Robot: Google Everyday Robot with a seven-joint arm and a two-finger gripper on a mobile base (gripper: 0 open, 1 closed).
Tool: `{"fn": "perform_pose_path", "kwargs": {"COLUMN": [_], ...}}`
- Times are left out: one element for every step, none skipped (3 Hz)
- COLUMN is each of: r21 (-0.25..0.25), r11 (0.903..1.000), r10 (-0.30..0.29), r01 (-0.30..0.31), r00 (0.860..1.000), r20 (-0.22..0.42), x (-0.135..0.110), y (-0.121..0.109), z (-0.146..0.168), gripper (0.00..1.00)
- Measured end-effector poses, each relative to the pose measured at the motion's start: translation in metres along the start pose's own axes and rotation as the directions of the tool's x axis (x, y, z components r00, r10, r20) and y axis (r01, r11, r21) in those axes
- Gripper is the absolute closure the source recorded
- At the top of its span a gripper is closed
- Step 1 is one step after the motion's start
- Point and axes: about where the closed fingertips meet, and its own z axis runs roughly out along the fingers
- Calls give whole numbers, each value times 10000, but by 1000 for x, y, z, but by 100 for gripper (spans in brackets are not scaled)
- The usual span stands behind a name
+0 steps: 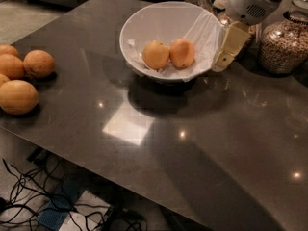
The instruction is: Pick orange from white bowl
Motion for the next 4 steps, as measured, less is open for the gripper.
{"fn": "perform_pose_path", "kwargs": {"r21": [254,362,299,144], "r11": [9995,9988,9991,9998], "r10": [192,284,244,113], "r01": [-209,-339,-311,-152], "r00": [9975,9896,9792,9716], "r20": [676,1411,2015,2365], "x": [-7,-15,-26,-39], "y": [-30,-51,-59,-60], "z": [28,51,71,86], "gripper": [0,0,0,0]}}
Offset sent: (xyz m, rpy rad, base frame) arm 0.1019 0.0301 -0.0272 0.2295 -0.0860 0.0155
